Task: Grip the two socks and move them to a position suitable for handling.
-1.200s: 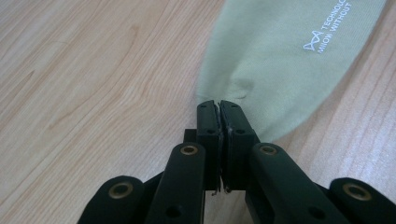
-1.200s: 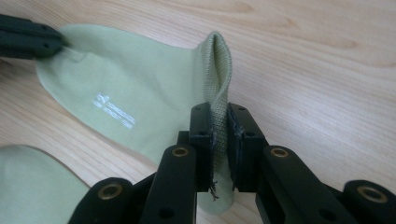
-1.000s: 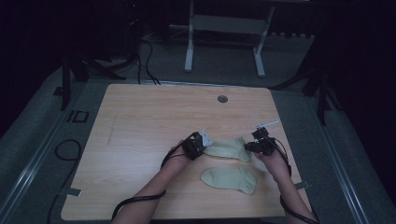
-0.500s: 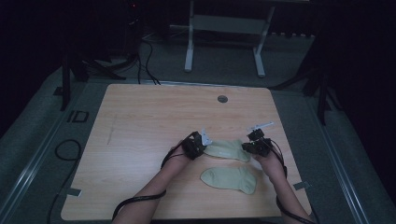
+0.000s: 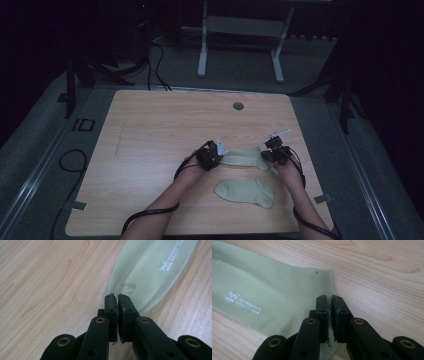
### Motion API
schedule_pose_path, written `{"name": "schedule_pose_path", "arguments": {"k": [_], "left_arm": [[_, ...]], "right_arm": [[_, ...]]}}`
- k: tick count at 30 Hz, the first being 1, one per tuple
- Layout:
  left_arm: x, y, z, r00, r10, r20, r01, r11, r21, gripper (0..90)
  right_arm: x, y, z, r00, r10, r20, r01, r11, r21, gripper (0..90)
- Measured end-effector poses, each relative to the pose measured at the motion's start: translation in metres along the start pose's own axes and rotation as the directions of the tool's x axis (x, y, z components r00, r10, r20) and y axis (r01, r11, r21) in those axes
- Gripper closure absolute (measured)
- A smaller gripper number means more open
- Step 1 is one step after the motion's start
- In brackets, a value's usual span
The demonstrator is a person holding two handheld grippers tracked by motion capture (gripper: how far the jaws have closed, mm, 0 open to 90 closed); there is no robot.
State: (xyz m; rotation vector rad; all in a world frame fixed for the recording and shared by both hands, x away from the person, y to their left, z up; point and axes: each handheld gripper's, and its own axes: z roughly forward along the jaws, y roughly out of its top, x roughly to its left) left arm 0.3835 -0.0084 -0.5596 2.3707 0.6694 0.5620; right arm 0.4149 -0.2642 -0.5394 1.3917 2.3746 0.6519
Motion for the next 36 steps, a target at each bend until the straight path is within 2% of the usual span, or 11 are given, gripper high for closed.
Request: {"name": "schedule_pose_path", "arguments": {"k": [6,8,11,12,16,19,23,28,32,35,36], "left_arm": [[0.002,0.004,0.001,0.999,-0.033,0.029,0.033,0.9995,-0.002,78.1],[0.0,0.007,0.0,0.9977,-0.04,0.055,0.04,0.9992,-0.004,67.8],[-0.002,0.009,-0.001,0.999,-0.029,0.034,0.029,0.9995,0.009,57.9],[-0.002,0.01,-0.003,0.9976,-0.055,0.043,0.054,0.9985,0.007,55.0],[-0.002,0.011,-0.007,0.9965,-0.065,0.053,0.065,0.9979,0.004,52.6],[-0.002,0.013,-0.02,0.995,-0.08,0.061,0.081,0.9966,-0.016,47.9],[-0.004,0.012,-0.038,0.9923,-0.109,0.06,0.11,0.9936,-0.025,45.5],[-0.018,0.001,-0.063,0.985,-0.137,0.105,0.141,0.9897,-0.025,43.7],[-0.034,-0.006,-0.071,0.985,-0.117,0.127,0.12,0.9927,-0.015,42.0],[-0.037,-0.007,-0.073,0.9851,-0.113,0.13,0.115,0.9933,-0.012,42.0],[-0.043,-0.011,-0.075,0.9817,-0.11,0.155,0.112,0.9936,-0.009,42.0]], "right_arm": [[0.003,0.002,-0.002,0.9998,-0.01,-0.019,0.01,1.0,-0.013,76.4],[0.008,0.004,-0.007,0.9985,-0.034,-0.042,0.033,0.999,-0.037,67.6],[0.011,0.006,-0.011,0.9963,-0.052,-0.068,0.048,0.997,-0.054,60.9],[0.014,0.008,-0.015,0.9946,-0.064,-0.082,0.059,0.996,-0.061,57.5],[0.016,0.009,-0.019,0.9926,-0.063,-0.104,0.056,0.996,-0.064,53.2],[0.014,0.006,-0.023,0.9907,-0.03,-0.133,0.023,0.998,-0.053,48.4],[0.015,0.0,-0.029,0.9899,-0.036,-0.137,0.028,0.997,-0.065,46.0],[0.018,-0.019,-0.046,0.9843,-0.055,-0.168,0.038,0.994,-0.101,40.0],[0.022,-0.033,-0.056,0.9835,-0.081,-0.162,0.067,0.994,-0.09,39.5],[0.023,-0.036,-0.057,0.9832,-0.088,-0.16,0.077,0.994,-0.074,40.5],[0.023,-0.041,-0.06,0.9823,-0.092,-0.163,0.081,0.994,-0.071,43.9]]}}
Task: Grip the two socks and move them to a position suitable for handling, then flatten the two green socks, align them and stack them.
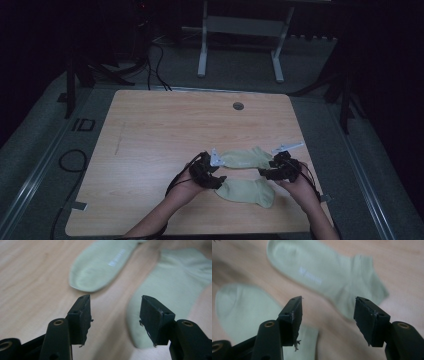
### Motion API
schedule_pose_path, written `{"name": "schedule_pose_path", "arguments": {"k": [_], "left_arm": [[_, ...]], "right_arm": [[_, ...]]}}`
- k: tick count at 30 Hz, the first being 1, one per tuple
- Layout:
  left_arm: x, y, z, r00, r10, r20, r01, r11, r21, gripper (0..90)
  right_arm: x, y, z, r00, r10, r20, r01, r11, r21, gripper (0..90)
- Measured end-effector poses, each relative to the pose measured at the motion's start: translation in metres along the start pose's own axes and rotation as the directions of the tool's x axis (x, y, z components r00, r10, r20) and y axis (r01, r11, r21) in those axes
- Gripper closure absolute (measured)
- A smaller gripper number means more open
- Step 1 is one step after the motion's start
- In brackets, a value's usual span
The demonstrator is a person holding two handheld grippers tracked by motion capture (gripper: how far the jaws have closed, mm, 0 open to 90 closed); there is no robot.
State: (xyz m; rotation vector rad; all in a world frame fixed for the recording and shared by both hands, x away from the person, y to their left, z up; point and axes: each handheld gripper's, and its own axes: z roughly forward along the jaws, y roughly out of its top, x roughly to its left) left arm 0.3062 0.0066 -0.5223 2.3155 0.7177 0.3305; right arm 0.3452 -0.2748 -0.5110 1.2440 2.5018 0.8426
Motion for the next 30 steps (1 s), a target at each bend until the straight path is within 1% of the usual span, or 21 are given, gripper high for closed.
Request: {"name": "schedule_pose_path", "arguments": {"k": [1,2,4,5,7,10,13,14,15,16,17,18,19,20,23,24,25,27,28,29,30], "left_arm": [[-0.002,-0.002,0.0,1.0,-0.004,0.007,0.004,1.0,0.004,42.0],[-0.005,-0.005,0.001,0.9999,-0.011,0.013,0.011,0.9999,0.003,42.0],[-0.008,-0.012,0.004,0.9996,-0.01,0.027,0.01,0.9997,0.022,42.2],[-0.008,-0.012,0.004,0.9996,-0.01,0.027,0.01,0.9997,0.022,43.3],[-0.009,-0.018,0.011,0.9995,-0.017,0.028,0.016,0.999,0.042,45.0],[-0.009,-0.02,0.013,0.9993,-0.021,0.03,0.02,0.9988,0.045,46.3],[-0.011,-0.024,0.018,0.9995,-0.01,0.028,0.008,0.9975,0.07,48.8],[-0.011,-0.024,0.019,0.9996,-0.015,0.024,0.013,0.9977,0.067,49.8],[-0.011,-0.025,0.019,0.9994,-0.016,0.03,0.014,0.9975,0.07,50.7],[-0.011,-0.025,0.02,0.9995,-0.01,0.031,0.008,0.9974,0.071,53.3],[-0.011,-0.025,0.021,0.9995,-0.009,0.03,0.007,0.9973,0.073,53.7],[-0.011,-0.025,0.021,0.9994,-0.009,0.032,0.007,0.9973,0.074,55.1],[-0.012,-0.024,0.021,0.9994,-0.003,0.033,0.0,0.997,0.077,58.6],[-0.012,-0.024,0.022,0.9994,0.003,0.034,-0.006,0.9966,0.082,58.9],[-0.014,-0.023,0.022,0.9992,0.001,0.039,-0.005,0.9966,0.082,66.8],[-0.014,-0.023,0.022,0.9988,0.002,0.048,-0.006,0.9965,0.084,70.3],[-0.014,-0.023,0.022,0.9989,0.003,0.048,-0.007,0.9966,0.082,73.6],[-0.016,-0.022,0.023,0.9992,0.001,0.041,-0.005,0.9969,0.078,82.0],[-0.016,-0.022,0.023,0.9992,0.001,0.041,-0.005,0.9969,0.078,84.3],[-0.017,-0.022,0.023,0.9994,0.01,0.032,-0.012,0.9973,0.072,86.3],[-0.017,-0.022,0.023,0.9994,0.006,0.034,-0.008,0.9978,0.066,86.8]], "right_arm": [[0.003,-0.009,-0.004,0.9997,-0.008,-0.024,0.008,1.0,0.001,45.0],[0.004,-0.013,-0.006,0.9995,-0.018,-0.026,0.018,1.0,0.005,45.0],[0.007,-0.024,-0.008,0.9991,-0.016,-0.039,0.016,1.0,0.006,45.9],[0.007,-0.024,-0.008,0.9991,-0.016,-0.039,0.016,1.0,0.006,45.9],[0.009,-0.041,-0.005,0.9993,-0.03,-0.023,0.031,0.999,0.038,48.1],[0.009,-0.043,-0.005,0.9993,-0.033,-0.018,0.033,0.998,0.045,49.0],[0.011,-0.056,-0.002,0.9983,-0.057,0.015,0.056,0.996,0.073,53.3],[0.012,-0.057,-0.001,0.998,-0.06,0.02,0.058,0.995,0.079,53.7],[0.014,-0.059,-0.001,0.9972,-0.072,0.022,0.07,0.994,0.082,54.8],[0.015,-0.059,-0.001,0.9967,-0.078,0.022,0.076,0.994,0.079,56.7],[0.016,-0.059,-0.001,0.997,-0.075,0.02,0.073,0.994,0.082,59.2],[0.017,-0.059,-0.001,0.996,-0.086,0.022,0.084,0.993,0.084,60.2],[0.018,-0.059,-0.001,0.9954,-0.093,0.026,0.09,0.992,0.085,63.2],[0.02,-0.06,-0.001,0.9949,-0.099,0.021,0.096,0.992,0.083,67.8],[0.025,-0.06,-0.002,0.9933,-0.114,0.021,0.112,0.99,0.085,77.7],[0.026,-0.06,-0.001,0.9925,-0.12,0.022,0.118,0.989,0.086,79.2],[0.027,-0.059,-0.001,0.9922,-0.122,0.023,0.12,0.989,0.088,81.5],[0.028,-0.059,-0.001,0.993,-0.116,0.018,0.114,0.989,0.089,82.6],[0.028,-0.059,-0.001,0.993,-0.116,0.018,0.114,0.989,0.089,82.6],[0.027,-0.059,-0.001,0.9948,-0.101,0.017,0.099,0.991,0.089,83.7],[0.027,-0.059,-0.001,0.9953,-0.095,0.018,0.093,0.992,0.088,83.9]]}}
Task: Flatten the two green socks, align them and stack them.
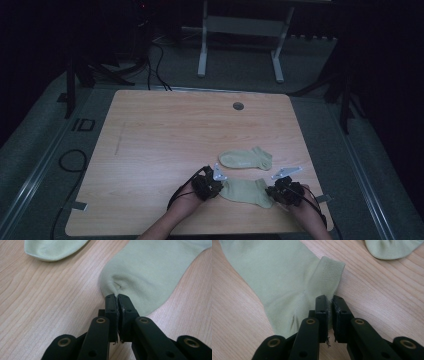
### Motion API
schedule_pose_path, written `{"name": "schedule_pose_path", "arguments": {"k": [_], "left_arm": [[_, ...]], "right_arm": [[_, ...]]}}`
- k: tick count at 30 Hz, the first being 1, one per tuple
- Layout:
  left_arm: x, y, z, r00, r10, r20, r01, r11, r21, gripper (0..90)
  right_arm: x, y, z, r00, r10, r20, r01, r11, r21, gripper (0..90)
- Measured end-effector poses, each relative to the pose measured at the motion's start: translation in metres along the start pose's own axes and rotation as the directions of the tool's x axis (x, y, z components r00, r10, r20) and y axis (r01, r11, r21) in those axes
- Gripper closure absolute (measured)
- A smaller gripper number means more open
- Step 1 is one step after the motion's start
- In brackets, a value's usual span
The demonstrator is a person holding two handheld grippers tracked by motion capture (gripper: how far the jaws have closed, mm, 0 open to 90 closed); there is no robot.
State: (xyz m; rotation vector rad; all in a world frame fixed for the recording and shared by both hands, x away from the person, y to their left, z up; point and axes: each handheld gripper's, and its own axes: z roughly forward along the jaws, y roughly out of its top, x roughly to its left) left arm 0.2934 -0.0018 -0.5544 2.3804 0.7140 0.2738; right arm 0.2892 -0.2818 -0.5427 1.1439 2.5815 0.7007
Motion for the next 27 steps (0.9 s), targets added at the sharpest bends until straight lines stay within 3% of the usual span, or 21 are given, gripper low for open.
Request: {"name": "schedule_pose_path", "arguments": {"k": [4,5,6,14,19,21,27], "left_arm": [[0.0,0.0,-0.002,1.0,-0.004,0.005,0.004,0.9999,-0.011,87.4],[0.0,0.001,-0.006,0.9999,-0.009,0.014,0.009,0.9997,-0.025,87.4],[0.0,0.002,-0.008,0.9999,-0.013,0.011,0.013,0.9994,-0.033,87.4],[0.002,0.019,-0.033,0.9996,-0.021,-0.017,0.019,0.9955,-0.093,87.5],[0.012,0.034,-0.039,0.999,-0.026,-0.037,0.023,0.9942,-0.105,87.5],[0.017,0.039,-0.039,0.9982,-0.035,-0.049,0.029,0.9936,-0.109,87.5],[0.034,0.052,-0.035,0.9949,-0.056,-0.084,0.047,0.9934,-0.105,87.5]], "right_arm": [[-0.001,0.0,-0.002,0.9999,0.014,-0.008,-0.014,1.0,-0.012,84.1],[-0.004,-0.001,-0.007,0.999,0.043,-0.013,-0.043,0.999,-0.032,84.1],[-0.004,-0.001,-0.007,0.999,0.043,-0.013,-0.043,0.999,-0.032,84.1],[-0.011,0.014,-0.041,0.9983,0.058,0.005,-0.057,0.99,-0.127,84.3],[-0.021,0.027,-0.049,0.9975,0.067,0.022,-0.063,0.987,-0.151,84.3],[-0.032,0.039,-0.052,0.9962,0.084,0.02,-0.08,0.983,-0.165,84.3],[-0.048,0.059,-0.048,0.9947,0.1,0.026,-0.094,0.983,-0.157,84.2]]}}
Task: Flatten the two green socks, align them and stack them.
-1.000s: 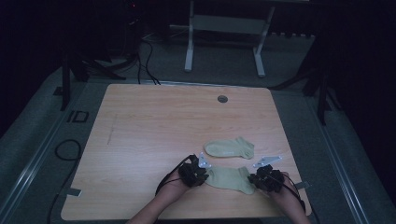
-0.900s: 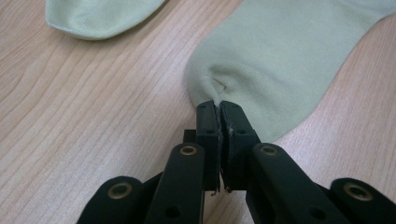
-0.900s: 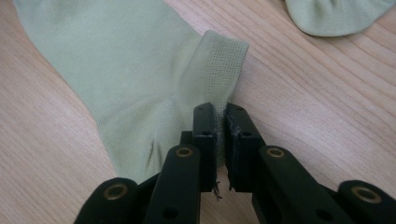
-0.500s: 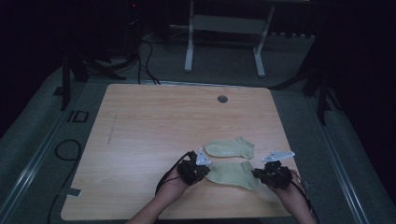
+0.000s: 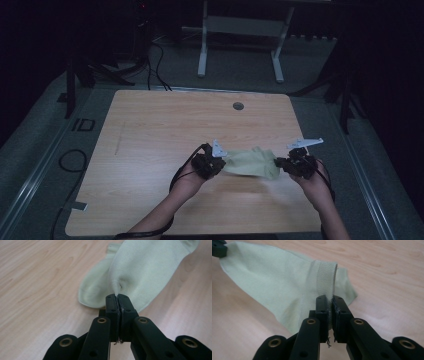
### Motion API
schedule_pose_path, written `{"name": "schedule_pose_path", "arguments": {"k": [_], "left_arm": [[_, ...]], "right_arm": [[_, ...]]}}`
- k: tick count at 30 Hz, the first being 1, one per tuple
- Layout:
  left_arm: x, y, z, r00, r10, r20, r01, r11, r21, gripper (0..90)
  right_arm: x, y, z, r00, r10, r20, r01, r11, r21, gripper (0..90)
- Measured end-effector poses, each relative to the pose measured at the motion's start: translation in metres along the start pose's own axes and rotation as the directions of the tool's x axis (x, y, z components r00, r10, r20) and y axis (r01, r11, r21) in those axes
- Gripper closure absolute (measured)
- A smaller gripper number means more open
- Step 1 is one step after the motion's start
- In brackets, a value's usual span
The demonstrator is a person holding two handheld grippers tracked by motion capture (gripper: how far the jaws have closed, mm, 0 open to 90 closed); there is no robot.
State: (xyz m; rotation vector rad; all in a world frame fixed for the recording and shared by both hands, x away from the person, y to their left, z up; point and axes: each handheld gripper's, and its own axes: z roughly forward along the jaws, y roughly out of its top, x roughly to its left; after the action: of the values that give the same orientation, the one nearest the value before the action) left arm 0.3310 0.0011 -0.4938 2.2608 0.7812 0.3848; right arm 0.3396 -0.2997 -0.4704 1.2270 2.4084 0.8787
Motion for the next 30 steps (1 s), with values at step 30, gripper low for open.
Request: {"name": "schedule_pose_path", "arguments": {"k": [30], "left_arm": [[0.022,0.001,0.065,0.9968,-0.041,-0.069,0.047,0.9954,0.084,86.5]], "right_arm": [[-0.048,0.017,0.08,0.9943,0.107,0.003,-0.106,0.982,0.157,82.4]]}}
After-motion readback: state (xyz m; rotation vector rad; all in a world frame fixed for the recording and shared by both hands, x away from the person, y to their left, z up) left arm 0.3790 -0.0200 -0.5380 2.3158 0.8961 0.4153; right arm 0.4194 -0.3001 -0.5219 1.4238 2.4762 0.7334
